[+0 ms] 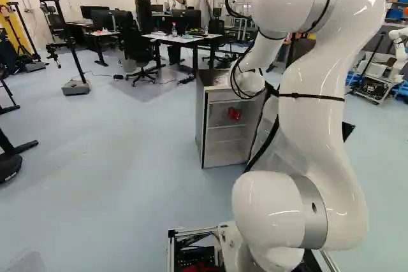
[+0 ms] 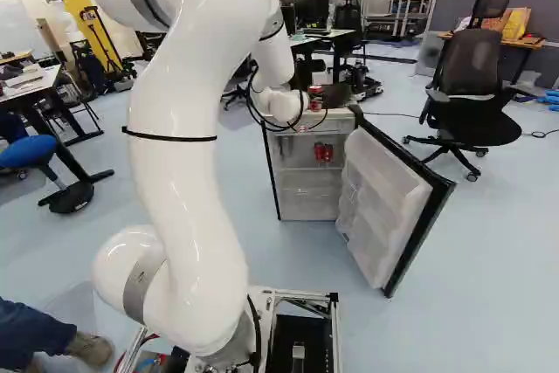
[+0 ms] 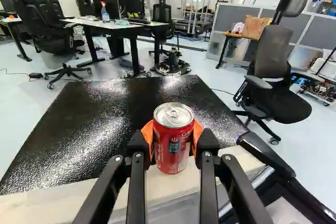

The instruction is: Grab a drink from the fridge

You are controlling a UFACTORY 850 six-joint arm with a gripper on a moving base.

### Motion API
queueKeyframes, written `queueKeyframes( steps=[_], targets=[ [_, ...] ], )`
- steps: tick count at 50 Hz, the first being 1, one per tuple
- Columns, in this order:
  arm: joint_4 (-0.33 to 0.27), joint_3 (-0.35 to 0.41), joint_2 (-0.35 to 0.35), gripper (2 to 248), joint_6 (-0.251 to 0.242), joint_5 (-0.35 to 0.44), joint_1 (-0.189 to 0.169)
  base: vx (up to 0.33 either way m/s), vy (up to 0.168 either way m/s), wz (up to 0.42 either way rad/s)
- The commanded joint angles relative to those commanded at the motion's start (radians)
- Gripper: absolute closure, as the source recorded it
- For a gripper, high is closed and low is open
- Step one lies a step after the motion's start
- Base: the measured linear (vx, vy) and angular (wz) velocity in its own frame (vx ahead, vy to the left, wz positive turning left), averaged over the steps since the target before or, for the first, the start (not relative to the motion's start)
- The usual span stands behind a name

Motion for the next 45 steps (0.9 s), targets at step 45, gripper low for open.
queueKeyframes(
  steps=[45],
  targets=[
    [0.024,-0.093,-0.07,88,0.0,-0.01,0.003,0.0,0.0,0.0]
  ],
)
